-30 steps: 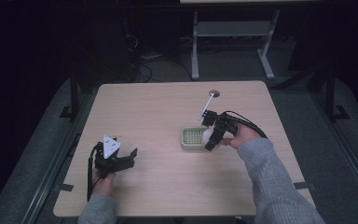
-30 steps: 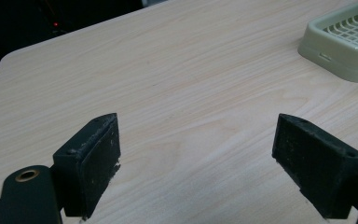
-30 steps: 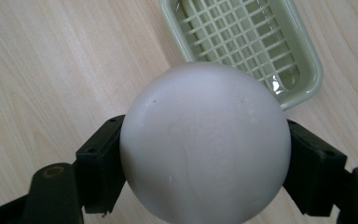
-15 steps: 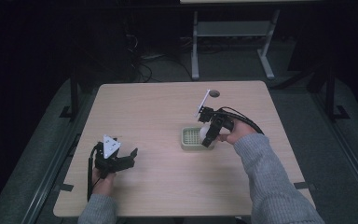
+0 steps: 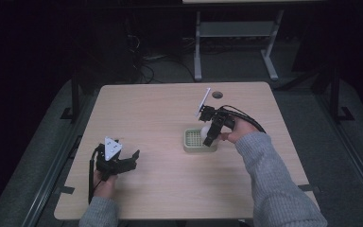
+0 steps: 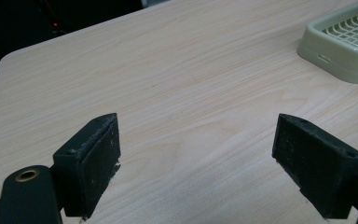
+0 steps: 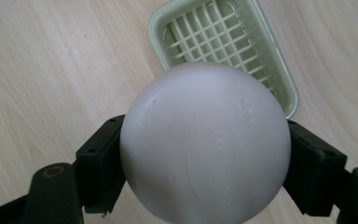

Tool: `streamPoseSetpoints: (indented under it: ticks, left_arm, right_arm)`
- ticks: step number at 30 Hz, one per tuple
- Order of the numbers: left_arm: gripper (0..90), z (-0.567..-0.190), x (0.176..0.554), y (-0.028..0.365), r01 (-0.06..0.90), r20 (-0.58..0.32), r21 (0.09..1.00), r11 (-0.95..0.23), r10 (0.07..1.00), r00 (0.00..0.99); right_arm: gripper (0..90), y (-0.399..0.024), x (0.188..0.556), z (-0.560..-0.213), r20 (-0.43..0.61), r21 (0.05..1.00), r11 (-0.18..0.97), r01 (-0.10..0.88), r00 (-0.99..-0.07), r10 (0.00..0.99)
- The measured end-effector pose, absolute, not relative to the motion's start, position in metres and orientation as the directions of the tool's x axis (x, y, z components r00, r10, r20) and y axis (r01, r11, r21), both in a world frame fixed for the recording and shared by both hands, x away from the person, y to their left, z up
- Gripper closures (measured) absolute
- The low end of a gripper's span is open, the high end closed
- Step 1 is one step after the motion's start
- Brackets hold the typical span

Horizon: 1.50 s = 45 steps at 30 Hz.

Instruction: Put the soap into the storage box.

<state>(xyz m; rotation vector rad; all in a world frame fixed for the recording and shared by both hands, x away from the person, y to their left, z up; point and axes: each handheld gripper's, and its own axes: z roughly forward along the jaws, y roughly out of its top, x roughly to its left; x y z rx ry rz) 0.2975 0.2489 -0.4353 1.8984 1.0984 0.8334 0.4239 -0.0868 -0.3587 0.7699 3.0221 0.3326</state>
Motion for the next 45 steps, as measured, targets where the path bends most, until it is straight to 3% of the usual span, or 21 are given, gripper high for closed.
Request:
streamPoseSetpoints:
  ticks: [45]
  left_arm:
    - [14.8,-0.435,0.298,0.250,0.394,0.153,0.860,-0.325,0.900,0.408]
  right_arm:
    - [23.5,-0.064,0.457,-0.379,0.050,0.179,0.849,0.497,-0.866,0.497]
